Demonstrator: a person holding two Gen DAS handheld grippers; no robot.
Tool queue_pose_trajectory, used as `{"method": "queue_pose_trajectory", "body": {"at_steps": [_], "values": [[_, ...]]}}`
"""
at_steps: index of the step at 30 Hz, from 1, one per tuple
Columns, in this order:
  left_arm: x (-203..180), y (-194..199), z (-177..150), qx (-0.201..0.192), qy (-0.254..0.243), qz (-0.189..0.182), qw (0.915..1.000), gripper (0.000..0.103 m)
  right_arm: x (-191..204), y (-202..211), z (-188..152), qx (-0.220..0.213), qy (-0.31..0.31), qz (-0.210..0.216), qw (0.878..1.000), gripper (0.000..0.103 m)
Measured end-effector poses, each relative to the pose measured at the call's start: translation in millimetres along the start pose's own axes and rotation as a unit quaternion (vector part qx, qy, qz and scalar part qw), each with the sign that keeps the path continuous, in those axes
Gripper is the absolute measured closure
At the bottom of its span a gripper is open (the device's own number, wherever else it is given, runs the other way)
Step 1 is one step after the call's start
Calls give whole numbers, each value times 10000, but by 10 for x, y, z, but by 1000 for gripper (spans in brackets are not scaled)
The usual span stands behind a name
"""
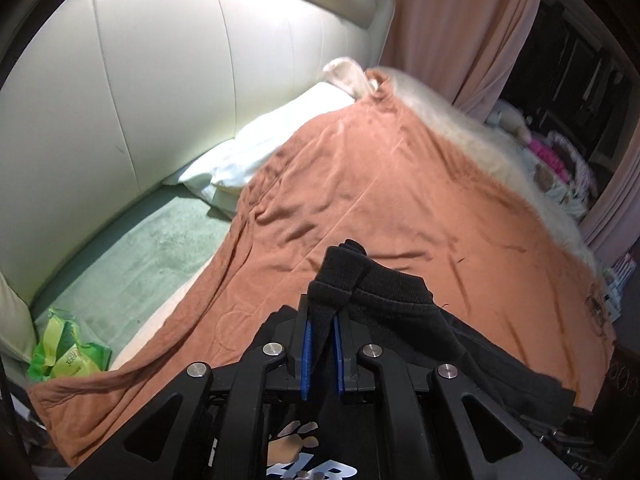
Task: Fold small clothes
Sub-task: 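Lower the folded sweatshirt onto the bed and open both grippers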
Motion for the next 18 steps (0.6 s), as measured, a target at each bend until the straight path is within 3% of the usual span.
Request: {"method": "queue_pose_trajectory", "body": {"at_steps": [1,2,4,6,8,10,12,13,15,17,18], "values": [[-32,-116,-30,149,-87,90,9998,89,-157,46,-4,15,-113,-97,9999,67],[-51,-199,-64,251,-129,165,9995,83,-317,148,-15,-38,-184,-187,9996,37],[-45,-256,-116,225,-90,285,9993,76,-507,373,-41,-192,-146,-282,9993,18],[-8,-250,-139,207,22,264,9994,68,-677,582,-100,-159,-204,-236,9994,18],[33,-183,-143,148,159,165,9996,67,-701,649,-127,-134,-225,-232,9994,18],[62,-94,-162,134,271,112,9995,65,-605,582,-76,-85,-185,-212,9996,18],[63,2,-198,144,249,174,9994,62,-582,792,-129,-102,-87,-253,9996,18],[54,44,-213,136,232,178,9995,62,-429,647,-154,-102,-46,-248,9996,18],[52,144,-260,106,258,140,9995,61,-316,824,-218,-89,4,-243,9997,18],[58,267,-335,105,320,73,9994,60,185,180,-360,-58,97,-297,9995,18],[59,357,-388,93,344,53,9994,60,233,224,-393,-64,122,-341,9993,18]]}}
Point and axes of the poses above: each gripper's, at about its wrist camera, not at the fingertips, and y roughly against the way its jaws point, x to its left, z to its top, the point moved 2 cm from there along -y, roughly the way its jaws point, and after that the axes turned 14 degrees about z, right-handed, at the moved point
